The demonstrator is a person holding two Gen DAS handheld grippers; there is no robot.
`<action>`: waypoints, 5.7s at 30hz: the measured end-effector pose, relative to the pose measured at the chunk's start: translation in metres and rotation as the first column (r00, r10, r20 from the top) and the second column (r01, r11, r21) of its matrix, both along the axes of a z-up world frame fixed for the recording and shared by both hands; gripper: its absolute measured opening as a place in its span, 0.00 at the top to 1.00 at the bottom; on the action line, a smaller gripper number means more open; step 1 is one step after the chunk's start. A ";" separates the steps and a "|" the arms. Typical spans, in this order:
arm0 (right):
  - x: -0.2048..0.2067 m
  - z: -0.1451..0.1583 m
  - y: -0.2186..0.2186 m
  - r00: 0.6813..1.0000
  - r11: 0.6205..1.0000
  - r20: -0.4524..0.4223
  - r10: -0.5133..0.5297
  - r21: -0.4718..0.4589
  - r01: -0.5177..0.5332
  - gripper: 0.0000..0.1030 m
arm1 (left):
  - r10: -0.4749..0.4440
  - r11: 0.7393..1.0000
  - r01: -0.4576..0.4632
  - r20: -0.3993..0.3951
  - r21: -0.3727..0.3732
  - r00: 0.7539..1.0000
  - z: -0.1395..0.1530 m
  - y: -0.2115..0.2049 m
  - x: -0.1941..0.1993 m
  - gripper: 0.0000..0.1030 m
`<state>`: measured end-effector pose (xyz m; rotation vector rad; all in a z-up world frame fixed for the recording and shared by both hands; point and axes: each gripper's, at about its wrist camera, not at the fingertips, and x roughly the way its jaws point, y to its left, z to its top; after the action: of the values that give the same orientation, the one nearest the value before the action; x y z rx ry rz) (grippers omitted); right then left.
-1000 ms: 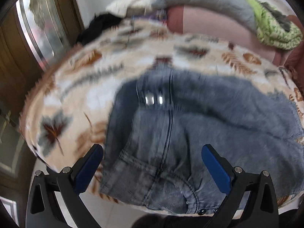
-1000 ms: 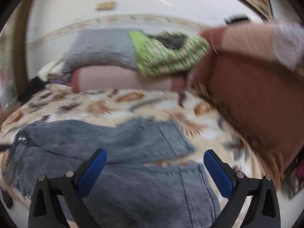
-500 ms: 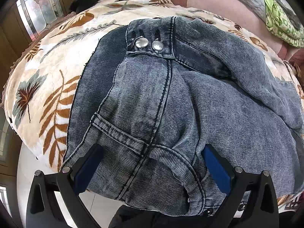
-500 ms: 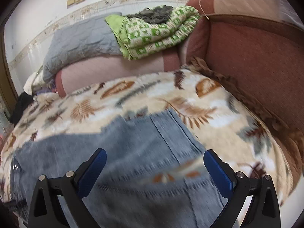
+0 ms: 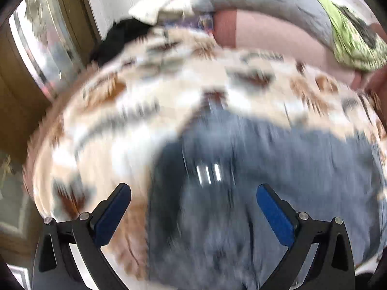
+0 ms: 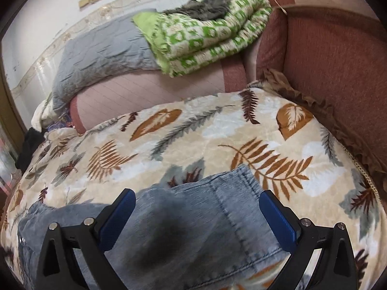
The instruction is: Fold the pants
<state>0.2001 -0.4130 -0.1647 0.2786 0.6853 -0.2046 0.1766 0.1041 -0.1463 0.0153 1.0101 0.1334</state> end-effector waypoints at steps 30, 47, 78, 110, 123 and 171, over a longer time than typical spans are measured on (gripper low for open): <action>0.052 -0.020 -0.114 0.994 0.973 -0.030 -0.104 0.204 0.108 0.00 | -0.067 0.975 -0.025 -0.396 -0.222 0.916 -0.097 -0.011 0.214 0.74; 0.100 -0.074 -0.109 0.978 0.950 -0.207 -0.040 0.294 0.101 0.36 | -0.089 0.984 0.038 -0.294 -0.173 0.952 -0.060 -0.036 0.201 0.91; -0.106 0.037 -0.106 0.997 0.909 0.055 -0.051 0.417 0.024 0.85 | 0.009 0.936 0.055 0.179 -0.347 0.984 0.052 0.038 0.024 0.91; -0.207 -0.008 -0.109 0.973 0.935 -0.211 -0.093 0.318 0.158 0.43 | -0.100 0.989 0.110 0.099 -0.096 0.990 -0.012 0.053 -0.152 0.63; -0.132 -0.067 0.014 0.938 0.963 -0.319 0.133 0.267 -0.046 0.53 | -0.331 0.910 0.347 0.104 -0.226 0.938 -0.030 -0.093 -0.112 0.32; -0.001 -0.064 0.223 0.880 0.904 -0.254 0.402 0.263 -0.337 0.89 | -0.002 0.999 0.001 0.038 0.039 0.999 -0.075 -0.003 -0.066 0.17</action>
<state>0.1990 -0.1903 -0.2285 0.3164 1.0561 0.2031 0.1109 0.1013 -0.2208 0.0488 0.9689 0.1516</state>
